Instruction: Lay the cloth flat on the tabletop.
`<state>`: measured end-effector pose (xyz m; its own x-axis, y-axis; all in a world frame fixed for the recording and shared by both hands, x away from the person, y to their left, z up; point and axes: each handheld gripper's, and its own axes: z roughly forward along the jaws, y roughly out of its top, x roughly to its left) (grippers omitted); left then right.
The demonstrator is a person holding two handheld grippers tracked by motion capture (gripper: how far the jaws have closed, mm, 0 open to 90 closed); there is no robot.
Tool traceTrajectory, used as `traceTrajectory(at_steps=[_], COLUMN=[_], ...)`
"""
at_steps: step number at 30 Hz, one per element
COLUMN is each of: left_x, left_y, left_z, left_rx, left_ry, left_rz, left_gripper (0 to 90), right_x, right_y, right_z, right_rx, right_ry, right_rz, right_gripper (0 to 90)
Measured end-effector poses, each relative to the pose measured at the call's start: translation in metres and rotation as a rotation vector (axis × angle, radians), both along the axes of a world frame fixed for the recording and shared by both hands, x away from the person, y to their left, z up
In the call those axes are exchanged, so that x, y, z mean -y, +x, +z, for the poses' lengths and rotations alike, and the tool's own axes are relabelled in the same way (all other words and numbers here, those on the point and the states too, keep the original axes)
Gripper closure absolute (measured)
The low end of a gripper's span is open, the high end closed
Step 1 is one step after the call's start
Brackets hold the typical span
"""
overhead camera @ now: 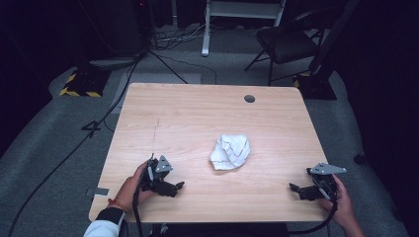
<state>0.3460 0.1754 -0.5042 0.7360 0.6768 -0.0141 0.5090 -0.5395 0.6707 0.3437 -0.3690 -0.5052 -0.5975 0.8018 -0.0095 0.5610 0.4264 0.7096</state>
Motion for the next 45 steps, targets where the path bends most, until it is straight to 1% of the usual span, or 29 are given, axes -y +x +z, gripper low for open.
traceTrajectory(at_steps=[3, 5, 9, 12, 15, 17, 21, 25, 27, 31, 35, 36, 40, 41, 42, 43, 44, 45], left_x=[0.001, 0.002, 0.002, 0.003, 0.003, 0.004, 0.004, 0.005, 0.006, 0.007, 0.007, 0.007, 0.007, 0.007, 0.007, 0.008, 0.008, 0.009], left_y=[-0.001, -0.003, -0.003, -0.004, -0.003, -0.003, -0.002, -0.002, -0.001, 0.000, 0.001, 0.000, 0.000, 0.002, 0.002, 0.002, 0.003, 0.003], left_z=[0.000, 0.000, 0.000, 0.000, 0.000, -0.001, 0.000, 0.000, -0.001, 0.000, -0.001, -0.001, -0.001, -0.001, -0.001, 0.000, 0.000, -0.001], left_rx=[0.002, 0.000, -0.001, -0.001, -0.001, -0.009, -0.010, -0.012, -0.010, -0.009, -0.006, -0.011, -0.011, -0.009, -0.009, -0.009, -0.008, -0.011], left_ry=[0.001, 0.001, 0.001, 0.000, 0.003, 0.003, 0.012, 0.008, 0.008, 0.010, 0.010, 0.008, 0.009, 0.009, 0.009, 0.011, 0.012, 0.008], left_rz=[0.011, 0.031, 0.033, 0.039, 0.042, 0.057, 0.049, 0.051, 0.038, 0.023, 0.014, 0.002, -0.006, -0.031, -0.031, -0.042, -0.052, -0.058], left_gripper=[4.6, 4.6, 4.6, 4.6, 4.3, 1.7, 0.6, 0.0, 0.1, 0.2, 0.3, 0.3, 0.3, 0.3, 0.3, 0.3, 0.3, 0.3], right_x=[0.000, -0.001, -0.002, -0.002, -0.001, 0.000, -0.005, -0.008, -0.012, -0.020, -0.022, -0.022, -0.025, -0.026, -0.026, -0.029, -0.031, -0.034], right_y=[0.000, 0.000, 0.001, 0.003, 0.006, 0.008, 0.012, 0.013, 0.014, 0.015, 0.017, 0.018, 0.020, 0.021, 0.021, 0.023, 0.025, 0.026], right_z=[0.000, 0.000, 0.000, 0.000, 0.000, 0.000, 0.000, 0.000, 0.000, 0.000, 0.000, 0.000, 0.000, 0.001, 0.001, 0.003, 0.004, 0.005], right_rx=[0.003, -0.001, -0.001, -0.001, -0.002, -0.004, -0.002, -0.001, 0.000, 0.000, -0.001, 0.000, -0.003, -0.005, -0.005, 0.011, 0.019, 0.019], right_ry=[-0.001, 0.004, 0.000, 0.001, 0.005, 0.002, 0.000, 0.001, 0.000, 0.001, 0.001, 0.002, -0.001, 0.000, 0.000, 0.013, 0.017, 0.015], right_rz=[-0.001, 0.006, 0.015, 0.035, 0.073, 0.094, 0.131, 0.140, 0.184, 0.245, 0.264, 0.271, 0.277, 0.272, 0.272, 0.281, 0.291, 0.296], right_gripper=[0.7, 0.7, 0.7, 0.7, 0.7, 0.7, 0.7, 0.7, 0.7, 0.7, 0.7, 0.7, 1.2, 3.4, 3.4, 18.5, 22.1, 20.7])
